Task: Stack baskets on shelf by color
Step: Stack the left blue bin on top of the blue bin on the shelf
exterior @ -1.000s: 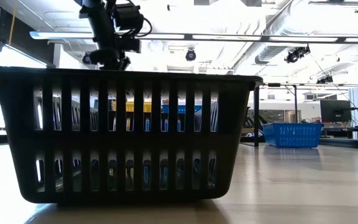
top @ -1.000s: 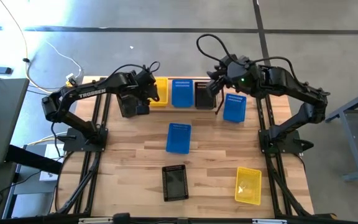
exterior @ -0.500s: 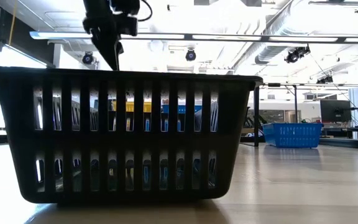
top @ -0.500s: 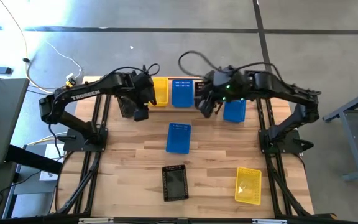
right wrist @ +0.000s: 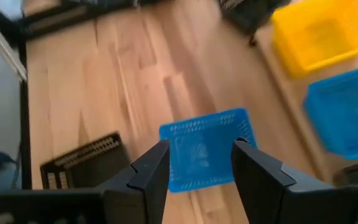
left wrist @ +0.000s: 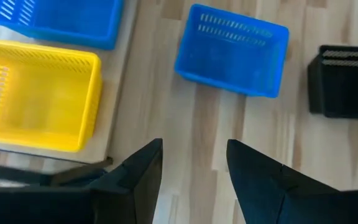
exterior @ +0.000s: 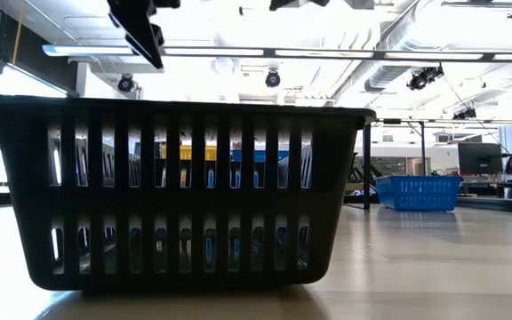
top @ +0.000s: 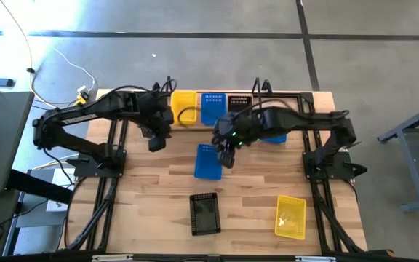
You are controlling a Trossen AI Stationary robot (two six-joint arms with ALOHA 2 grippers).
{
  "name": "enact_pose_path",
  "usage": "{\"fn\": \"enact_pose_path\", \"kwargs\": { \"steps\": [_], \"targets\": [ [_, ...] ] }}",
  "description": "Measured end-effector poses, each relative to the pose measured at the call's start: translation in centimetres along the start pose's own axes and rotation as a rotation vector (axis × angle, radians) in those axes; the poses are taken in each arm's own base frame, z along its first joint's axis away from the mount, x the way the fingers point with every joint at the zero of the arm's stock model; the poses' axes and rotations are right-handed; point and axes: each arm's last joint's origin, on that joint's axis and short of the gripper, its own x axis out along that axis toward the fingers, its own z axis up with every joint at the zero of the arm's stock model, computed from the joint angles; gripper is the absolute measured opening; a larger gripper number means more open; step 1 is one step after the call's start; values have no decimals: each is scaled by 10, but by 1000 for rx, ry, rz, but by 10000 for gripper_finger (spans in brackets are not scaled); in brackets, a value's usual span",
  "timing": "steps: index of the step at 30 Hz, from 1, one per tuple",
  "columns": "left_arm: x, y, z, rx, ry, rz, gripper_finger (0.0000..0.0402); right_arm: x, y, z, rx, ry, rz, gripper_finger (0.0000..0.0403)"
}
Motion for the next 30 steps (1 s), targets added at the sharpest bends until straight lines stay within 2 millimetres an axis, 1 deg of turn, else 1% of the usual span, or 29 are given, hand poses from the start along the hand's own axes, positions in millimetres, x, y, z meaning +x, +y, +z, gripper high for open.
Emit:
{"fn": "enact_pose_path", "kwargs": {
  "steps": [4, 8, 13, 19, 30],
  "targets": [
    [-15, -9, -9, 5, -19, -13, 170, 27, 12, -6, -13, 91, 32, 156],
    [-31, -15, -17, 21, -77, -24, 170, 53, 24, -13, -37, 162, 47, 156],
    [-42, -20, -23, 27, -118, -35, 170, 81, 36, -23, -69, 228, 38, 156],
    [-47, -27, -26, 39, -136, -54, 170, 110, 46, -34, -115, 294, 27, 156],
    [-48, -39, -28, 67, -135, -95, 170, 158, 51, -50, -130, 378, -2, 156]
  ]
}}
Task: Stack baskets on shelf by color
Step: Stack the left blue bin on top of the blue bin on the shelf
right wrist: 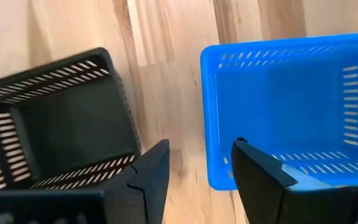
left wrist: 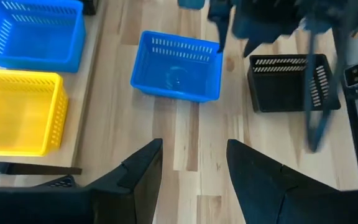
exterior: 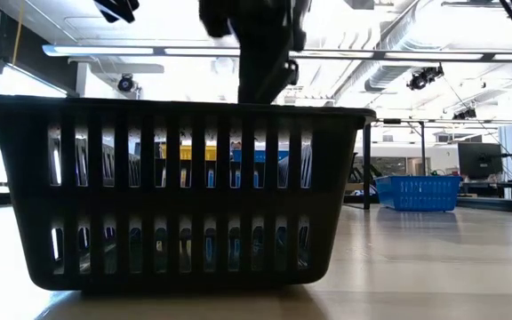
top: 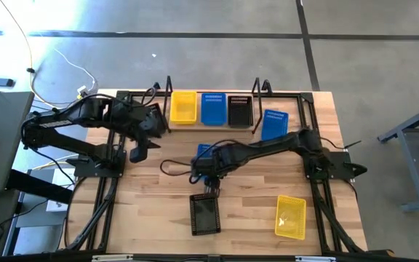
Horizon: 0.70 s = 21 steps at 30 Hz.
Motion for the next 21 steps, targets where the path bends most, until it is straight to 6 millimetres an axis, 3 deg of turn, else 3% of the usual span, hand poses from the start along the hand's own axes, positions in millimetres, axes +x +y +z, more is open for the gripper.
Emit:
{"fn": "enact_pose_path", "kwargs": {
  "steps": [13, 17, 21],
  "targets": [
    [0, -3, 0, 13, 1, 7, 170, 52, 0, -2, 24, 105, -26, 139],
    [0, -3, 0, 13, 1, 7, 170, 58, 0, -4, 30, 121, -49, 95],
    [0, -3, 0, 14, 1, 7, 170, 56, -1, -4, 30, 126, -51, 22]
  ]
}}
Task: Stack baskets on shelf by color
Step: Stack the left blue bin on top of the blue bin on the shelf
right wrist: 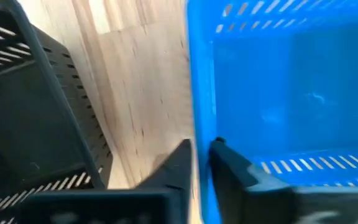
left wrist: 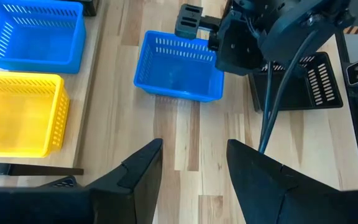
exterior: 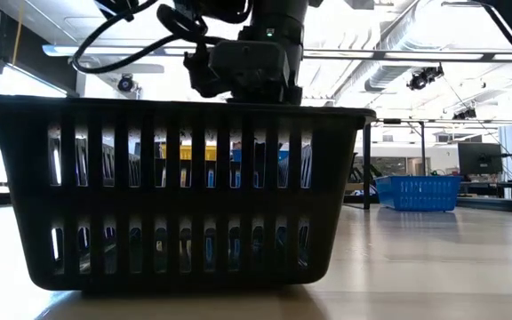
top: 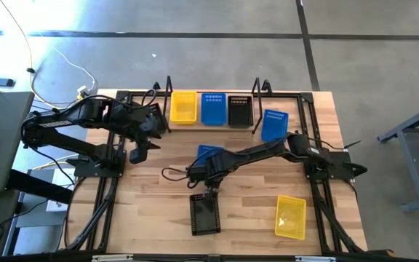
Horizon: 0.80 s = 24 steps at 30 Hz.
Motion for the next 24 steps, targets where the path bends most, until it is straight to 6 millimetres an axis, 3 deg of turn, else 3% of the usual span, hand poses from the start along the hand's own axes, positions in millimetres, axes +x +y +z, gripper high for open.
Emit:
{"fn": "enact_pose_path", "kwargs": {
  "steps": [8, 18, 24],
  "targets": [
    [0, 0, 0, 0, 1, 0, 170, -23, -2, -3, -3, -20, 9, 5],
    [0, 1, 0, 0, 0, 28, 170, -92, -6, -10, -31, -189, 58, 2],
    [0, 2, 0, 0, 0, 53, 170, -131, -14, -14, -92, -341, -20, 1]
  ]
}}
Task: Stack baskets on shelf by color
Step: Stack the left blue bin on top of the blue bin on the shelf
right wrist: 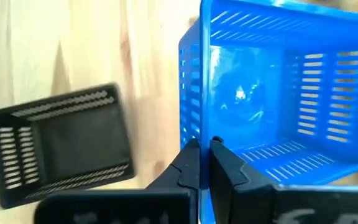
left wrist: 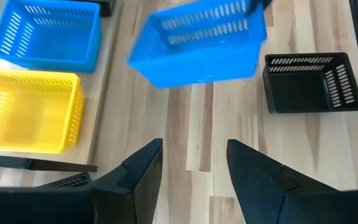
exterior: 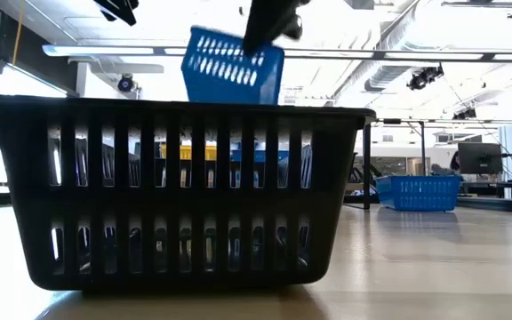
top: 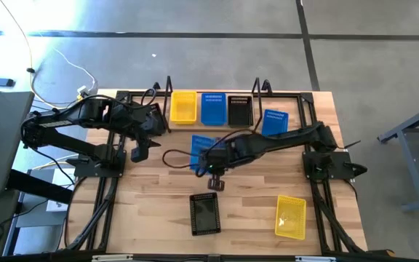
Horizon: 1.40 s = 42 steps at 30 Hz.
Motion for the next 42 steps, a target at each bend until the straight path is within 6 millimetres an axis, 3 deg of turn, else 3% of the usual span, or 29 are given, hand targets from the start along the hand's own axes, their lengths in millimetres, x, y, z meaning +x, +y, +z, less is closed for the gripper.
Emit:
{"fn": "enact_pose_path", "kwargs": {
  "steps": [8, 16, 20, 30, 42],
  "targets": [
    [0, 0, 0, -25, 2, 14, 170, -29, -27, 7, -145, -116, -283, 1],
    [0, 1, 0, -29, 3, 19, 170, -24, -65, 12, -334, -33, -529, 0],
    [0, 1, 0, -30, 3, 20, 170, -23, -95, 14, -326, 13, -575, 0],
    [0, 3, 0, -27, 0, 102, 170, -11, -145, 8, -263, 107, -494, 0],
    [0, 4, 0, -29, -2, 122, 170, 19, -157, 3, -279, 201, -376, 0]
  ]
}}
